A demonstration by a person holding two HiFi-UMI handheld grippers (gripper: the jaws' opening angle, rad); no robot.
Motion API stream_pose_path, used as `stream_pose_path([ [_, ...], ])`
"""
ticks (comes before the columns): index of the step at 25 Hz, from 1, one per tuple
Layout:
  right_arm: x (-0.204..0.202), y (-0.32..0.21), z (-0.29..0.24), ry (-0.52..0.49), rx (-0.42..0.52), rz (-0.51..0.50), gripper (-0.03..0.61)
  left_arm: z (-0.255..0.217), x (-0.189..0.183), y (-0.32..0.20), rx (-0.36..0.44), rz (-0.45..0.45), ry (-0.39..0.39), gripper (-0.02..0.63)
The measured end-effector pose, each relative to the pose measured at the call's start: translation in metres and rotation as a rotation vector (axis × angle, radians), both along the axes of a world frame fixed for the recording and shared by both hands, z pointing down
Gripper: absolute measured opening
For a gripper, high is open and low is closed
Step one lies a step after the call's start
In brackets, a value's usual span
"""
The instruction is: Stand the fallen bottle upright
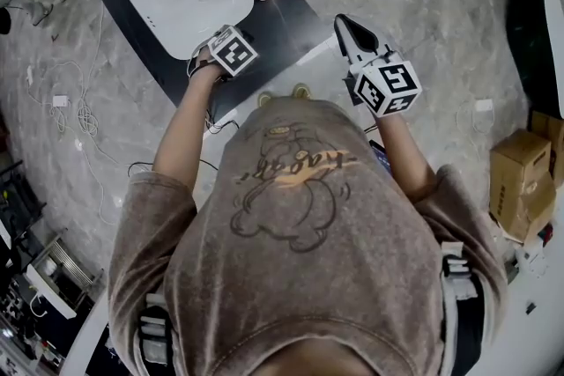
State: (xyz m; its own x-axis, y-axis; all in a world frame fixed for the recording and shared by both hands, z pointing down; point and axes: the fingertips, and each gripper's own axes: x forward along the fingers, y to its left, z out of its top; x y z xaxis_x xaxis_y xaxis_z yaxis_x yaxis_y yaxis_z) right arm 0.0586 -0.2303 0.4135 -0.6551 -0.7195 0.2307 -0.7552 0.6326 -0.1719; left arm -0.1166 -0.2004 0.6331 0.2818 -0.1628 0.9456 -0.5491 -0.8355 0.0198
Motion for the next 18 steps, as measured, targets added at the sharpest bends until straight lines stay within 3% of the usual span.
stream_pose_path([
  [4, 0.006, 0.000, -0.001, 0.005, 0.000, 0.011, -0.002, 0.005, -0.001, 0.001, -0.007, -0.003, -0.020, 0.264],
  [18, 0.015, -0.006, -0.005, 0.018, 0.010, 0.017, -0.002, 0.004, -0.005, 0.001, -0.050, -0.026, -0.022, 0.232],
])
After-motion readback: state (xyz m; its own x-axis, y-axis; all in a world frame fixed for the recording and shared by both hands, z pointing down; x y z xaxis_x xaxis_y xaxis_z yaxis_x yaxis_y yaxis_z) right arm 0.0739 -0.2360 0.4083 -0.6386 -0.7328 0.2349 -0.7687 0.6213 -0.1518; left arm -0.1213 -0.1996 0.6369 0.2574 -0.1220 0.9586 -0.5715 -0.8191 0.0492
